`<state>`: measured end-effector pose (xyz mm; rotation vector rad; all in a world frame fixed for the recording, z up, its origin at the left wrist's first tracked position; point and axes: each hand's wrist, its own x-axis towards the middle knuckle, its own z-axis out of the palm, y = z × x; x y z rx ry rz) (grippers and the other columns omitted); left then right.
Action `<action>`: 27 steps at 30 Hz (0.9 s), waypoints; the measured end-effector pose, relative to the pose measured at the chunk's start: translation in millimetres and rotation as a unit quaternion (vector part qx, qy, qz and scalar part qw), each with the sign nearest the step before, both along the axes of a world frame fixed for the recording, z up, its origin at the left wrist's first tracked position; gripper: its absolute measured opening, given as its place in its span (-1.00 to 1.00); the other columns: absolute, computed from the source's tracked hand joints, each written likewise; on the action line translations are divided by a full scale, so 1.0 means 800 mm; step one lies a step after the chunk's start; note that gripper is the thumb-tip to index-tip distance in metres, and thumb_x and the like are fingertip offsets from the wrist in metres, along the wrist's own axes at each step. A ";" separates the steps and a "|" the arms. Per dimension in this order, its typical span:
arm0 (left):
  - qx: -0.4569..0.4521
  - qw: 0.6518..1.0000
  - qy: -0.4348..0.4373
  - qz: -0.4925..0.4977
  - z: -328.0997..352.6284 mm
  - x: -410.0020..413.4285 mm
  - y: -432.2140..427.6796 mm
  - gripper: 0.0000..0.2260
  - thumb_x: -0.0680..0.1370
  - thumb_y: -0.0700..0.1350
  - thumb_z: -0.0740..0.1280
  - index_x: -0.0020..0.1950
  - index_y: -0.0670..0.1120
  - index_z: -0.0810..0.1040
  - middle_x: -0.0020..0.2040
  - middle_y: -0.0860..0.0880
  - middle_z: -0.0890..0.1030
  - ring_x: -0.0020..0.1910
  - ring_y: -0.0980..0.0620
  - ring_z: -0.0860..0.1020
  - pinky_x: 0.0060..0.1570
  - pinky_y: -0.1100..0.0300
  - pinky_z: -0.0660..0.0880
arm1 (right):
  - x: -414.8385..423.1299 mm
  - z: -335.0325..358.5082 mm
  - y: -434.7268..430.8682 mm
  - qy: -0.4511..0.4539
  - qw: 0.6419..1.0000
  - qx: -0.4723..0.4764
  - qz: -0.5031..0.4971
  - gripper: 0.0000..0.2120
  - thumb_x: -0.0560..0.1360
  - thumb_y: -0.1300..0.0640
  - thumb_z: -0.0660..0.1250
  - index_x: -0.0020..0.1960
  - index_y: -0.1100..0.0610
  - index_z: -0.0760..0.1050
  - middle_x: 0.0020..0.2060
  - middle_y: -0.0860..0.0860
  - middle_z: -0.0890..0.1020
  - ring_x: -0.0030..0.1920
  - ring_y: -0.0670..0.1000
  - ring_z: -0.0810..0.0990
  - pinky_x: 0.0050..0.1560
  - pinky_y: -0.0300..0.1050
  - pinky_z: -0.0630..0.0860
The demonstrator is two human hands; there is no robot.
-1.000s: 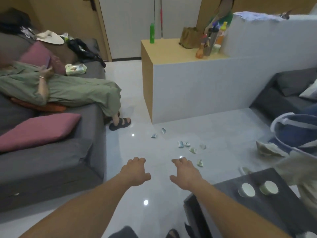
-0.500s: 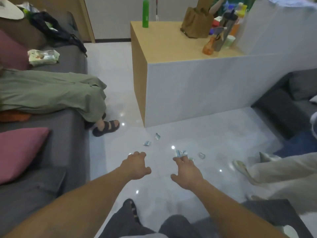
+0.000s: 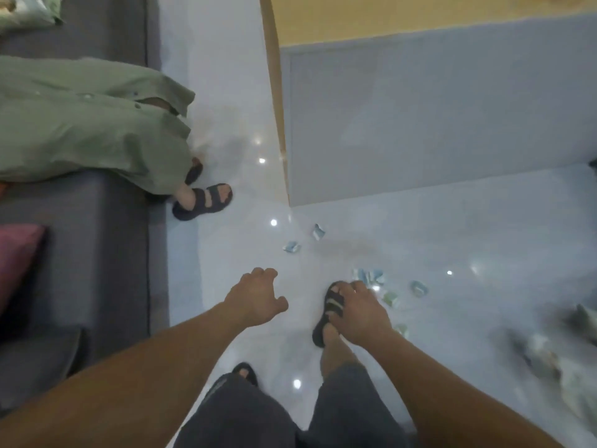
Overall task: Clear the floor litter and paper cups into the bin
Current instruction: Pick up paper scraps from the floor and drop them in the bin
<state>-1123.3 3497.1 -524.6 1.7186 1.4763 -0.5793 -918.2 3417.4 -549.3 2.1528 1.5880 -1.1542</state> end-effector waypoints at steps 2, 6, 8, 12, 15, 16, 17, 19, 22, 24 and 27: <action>-0.012 1.000 0.002 0.016 -0.056 0.023 0.031 -0.38 0.49 0.14 0.28 0.49 -0.03 0.21 0.41 -0.06 0.31 0.34 -0.08 0.34 0.19 0.07 0.37 | 0.024 -0.054 0.042 -0.006 1.000 -0.006 0.002 -0.36 0.50 -0.04 0.30 0.51 -0.01 0.16 0.39 0.05 0.29 0.35 0.13 0.33 0.22 0.01 0.44; -0.021 0.999 -0.013 0.040 -0.196 0.061 0.086 -0.37 0.50 0.14 0.28 0.50 -0.04 0.20 0.40 -0.08 0.33 0.34 -0.08 0.34 0.23 0.08 0.34 | 0.060 -0.194 0.118 -0.022 1.000 -0.010 0.018 -0.33 0.49 -0.03 0.31 0.53 -0.02 0.12 0.43 0.05 0.24 0.38 0.12 0.28 0.23 0.03 0.42; -0.023 0.998 -0.022 0.047 -0.273 0.072 0.105 -0.37 0.49 0.14 0.29 0.49 -0.04 0.22 0.38 -0.08 0.35 0.33 -0.08 0.36 0.22 0.07 0.35 | 0.066 -0.271 0.152 -0.025 0.999 -0.010 0.034 -0.30 0.49 -0.04 0.32 0.53 -0.02 0.10 0.43 0.05 0.22 0.38 0.14 0.28 0.22 0.05 0.42; -0.028 0.998 -0.022 0.041 -0.429 0.077 0.134 -0.39 0.49 0.14 0.31 0.47 -0.06 0.25 0.36 -0.10 0.37 0.30 -0.11 0.38 0.18 0.06 0.36 | 0.068 -0.427 0.206 -0.042 0.998 -0.005 0.044 -0.24 0.47 -0.04 0.37 0.54 -0.01 0.06 0.45 0.05 0.17 0.36 0.16 0.27 0.15 0.03 0.44; -0.029 0.996 -0.031 0.083 -0.526 0.071 0.142 -0.38 0.49 0.13 0.33 0.47 -0.05 0.25 0.38 -0.10 0.36 0.31 -0.11 0.39 0.21 0.06 0.36 | 0.062 -0.531 0.233 -0.062 0.997 0.012 0.041 -0.17 0.42 -0.04 0.43 0.53 -0.02 0.03 0.46 0.06 0.13 0.35 0.19 0.26 0.12 0.04 0.43; -0.035 0.994 -0.037 0.095 -0.555 0.070 0.141 -0.37 0.49 0.14 0.33 0.48 -0.04 0.24 0.40 -0.09 0.34 0.33 -0.10 0.38 0.23 0.05 0.36 | 0.061 -0.562 0.242 -0.070 0.996 0.020 0.045 -0.15 0.41 -0.04 0.44 0.53 -0.03 0.02 0.47 0.06 0.11 0.36 0.20 0.26 0.13 0.05 0.43; -0.042 0.993 -0.043 0.103 -0.580 0.068 0.139 -0.37 0.49 0.15 0.32 0.49 -0.03 0.23 0.42 -0.07 0.32 0.34 -0.10 0.37 0.25 0.04 0.35 | 0.060 -0.590 0.251 -0.076 0.995 0.027 0.052 -0.13 0.40 -0.04 0.45 0.53 -0.05 0.00 0.47 0.06 0.09 0.37 0.21 0.25 0.15 0.07 0.43; -0.042 0.992 -0.050 0.111 -0.623 0.063 0.132 -0.37 0.49 0.14 0.31 0.49 -0.02 0.23 0.43 -0.05 0.31 0.36 -0.08 0.35 0.28 0.03 0.33 | 0.060 -0.638 0.271 -0.087 0.993 0.044 0.064 -0.09 0.38 -0.04 0.48 0.54 -0.08 -0.02 0.50 0.05 0.06 0.38 0.23 0.25 0.19 0.12 0.44; -0.025 0.989 -0.061 0.129 -0.671 0.058 0.129 -0.40 0.49 0.12 0.32 0.47 -0.02 0.26 0.39 -0.05 0.35 0.34 -0.08 0.37 0.27 0.04 0.33 | 0.064 -0.694 0.298 -0.101 0.988 0.073 0.090 -0.08 0.37 -0.02 0.48 0.54 -0.06 -0.01 0.51 0.08 0.04 0.37 0.27 0.25 0.18 0.16 0.45; -0.019 0.986 -0.077 0.148 -0.690 0.060 0.130 -0.42 0.48 0.12 0.34 0.45 -0.02 0.29 0.35 -0.06 0.39 0.30 -0.09 0.40 0.26 0.03 0.37 | 0.067 -0.719 0.301 -0.103 0.984 0.090 0.111 -0.19 0.38 -0.01 0.45 0.51 0.01 0.12 0.45 0.12 0.16 0.32 0.28 0.27 0.11 0.12 0.46; -0.006 0.978 -0.099 0.182 -0.696 0.064 0.131 -0.47 0.48 0.11 0.34 0.40 -0.02 0.36 0.28 -0.06 0.46 0.22 -0.10 0.46 0.22 0.01 0.42 | 0.061 -0.732 0.279 -0.086 0.984 0.112 0.113 -0.34 0.39 0.06 0.41 0.42 0.10 0.26 0.35 0.16 0.27 0.28 0.24 0.31 0.07 0.06 0.47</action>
